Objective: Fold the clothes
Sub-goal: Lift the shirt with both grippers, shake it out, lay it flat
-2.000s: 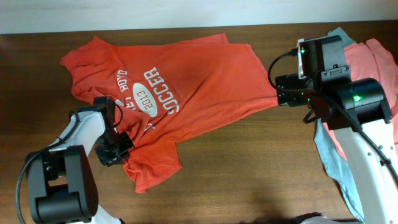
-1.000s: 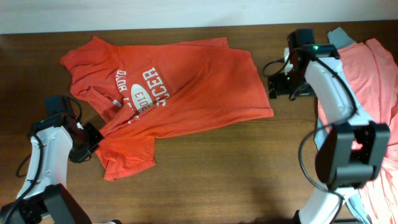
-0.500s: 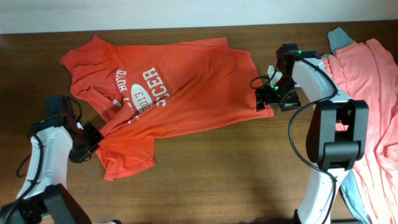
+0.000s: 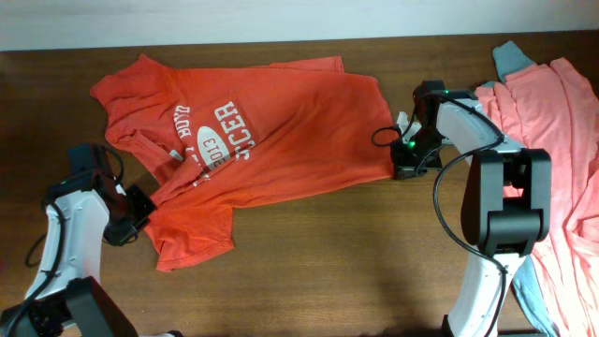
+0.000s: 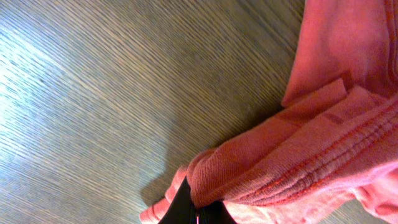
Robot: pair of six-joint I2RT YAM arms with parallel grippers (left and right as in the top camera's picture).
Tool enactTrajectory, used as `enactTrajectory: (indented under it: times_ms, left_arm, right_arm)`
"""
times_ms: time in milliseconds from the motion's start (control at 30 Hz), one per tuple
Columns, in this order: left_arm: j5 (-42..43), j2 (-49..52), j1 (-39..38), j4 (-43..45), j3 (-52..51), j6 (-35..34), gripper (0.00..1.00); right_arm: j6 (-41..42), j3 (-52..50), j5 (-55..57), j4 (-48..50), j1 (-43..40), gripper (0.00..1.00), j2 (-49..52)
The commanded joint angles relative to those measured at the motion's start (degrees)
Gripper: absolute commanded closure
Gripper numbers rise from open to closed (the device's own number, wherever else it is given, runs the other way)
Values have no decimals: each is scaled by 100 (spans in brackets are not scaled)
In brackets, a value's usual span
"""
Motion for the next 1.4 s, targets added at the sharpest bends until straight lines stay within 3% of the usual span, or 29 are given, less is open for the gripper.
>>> enactTrajectory:
  times_ms: [0,233,567,733,867,967,1133,1233,1367]
  left_arm:
    - [564,-70,13,-90,-4,208,100]
    - [935,-402,13,-772,595,704,100]
    - [1462,-1915,15,-1685,2555,695,100]
    - [1453,-2782,20,-1655,3259,280,100]
    - [872,-3174,17,-1458,3298,-278,100]
    - [798,-3200,17,-1331,3296,-317,100]
    - [831,-2527,-4,-1106,3296,-317,100]
    - [975,-1799,-149,-581,3296,-313,100]
    - [1803,-516,-479,1335,3314,-160,100]
  right_arm:
    - [-31,146,-28,-275,-33,96,-199]
    - [-28,1034,313,-822,-144,96,-1969]
    - [146,1272,1217,-765,-162,96,-5180]
    - [317,1663,1921,-568,-162,96,-6085]
    - [317,1932,2234,-511,-162,96,-6142]
    - [315,1954,2232,-531,-162,96,-5936]
    - [304,1954,2203,-619,-162,96,-4848]
    - [247,1954,2146,-546,-162,96,-4011]
    - [258,2068,2011,190,-160,96,-2771]
